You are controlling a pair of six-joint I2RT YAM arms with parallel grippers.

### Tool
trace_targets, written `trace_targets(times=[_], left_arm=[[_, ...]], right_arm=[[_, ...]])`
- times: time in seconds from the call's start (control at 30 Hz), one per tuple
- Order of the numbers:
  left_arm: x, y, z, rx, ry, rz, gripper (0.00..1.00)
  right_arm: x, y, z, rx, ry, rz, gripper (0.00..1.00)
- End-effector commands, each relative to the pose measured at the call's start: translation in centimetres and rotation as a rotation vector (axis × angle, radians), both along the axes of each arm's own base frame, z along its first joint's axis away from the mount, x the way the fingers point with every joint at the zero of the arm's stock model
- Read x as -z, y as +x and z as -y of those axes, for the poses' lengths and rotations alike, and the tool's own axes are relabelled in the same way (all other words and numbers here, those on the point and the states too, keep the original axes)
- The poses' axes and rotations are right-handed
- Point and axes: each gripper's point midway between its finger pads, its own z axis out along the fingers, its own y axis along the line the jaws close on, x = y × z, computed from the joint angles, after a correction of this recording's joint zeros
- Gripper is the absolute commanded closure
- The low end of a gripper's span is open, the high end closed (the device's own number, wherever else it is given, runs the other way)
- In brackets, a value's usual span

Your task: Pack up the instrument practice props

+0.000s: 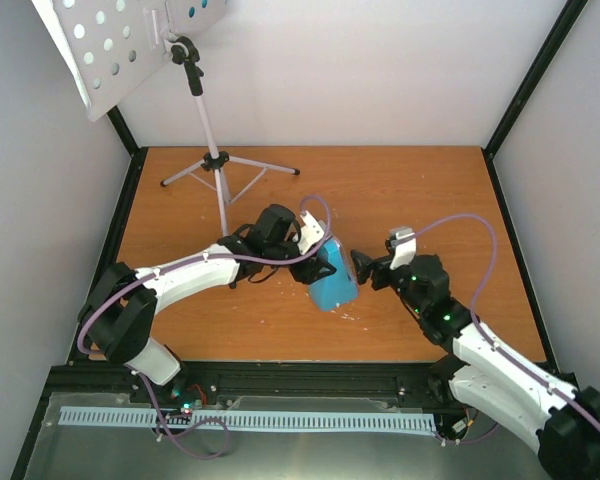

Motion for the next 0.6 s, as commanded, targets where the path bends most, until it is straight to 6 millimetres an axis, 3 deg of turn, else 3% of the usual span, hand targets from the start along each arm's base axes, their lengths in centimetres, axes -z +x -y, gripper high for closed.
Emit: trace_targets(times=[0.0, 0.13, 0.2, 0.37, 0.57], left_arm=[[-2.9, -1.0, 1.3, 0.092, -0.043, 0.114, 0.61], [-2.2, -1.2, 1.4, 0.099, -0.030, 0.095, 0.48], [-2.2, -1.1, 1.5, 0.093, -0.034, 0.091, 0.36], [-5.1, -1.8, 1.5, 0.088, -0.132, 0.124, 0.02], [-10.6, -2.2, -0.8, 0.033, -0.261, 0.152, 0.01]], right_arm=[[-0.9, -0.9, 1.2, -0.060, 0.133, 0.000, 0.00], [-1.5, -1.4, 2.1, -0.087, 0.193, -0.002, 0.00], [-1.8, -1.9, 2.0, -0.120, 0.209, 0.002, 0.00], [-2.8, -2.9, 0.8, -0.232, 0.249, 0.012, 0.00], [-4.5, -3.3, -1.5, -0.400, 0.250, 0.022, 0.00]])
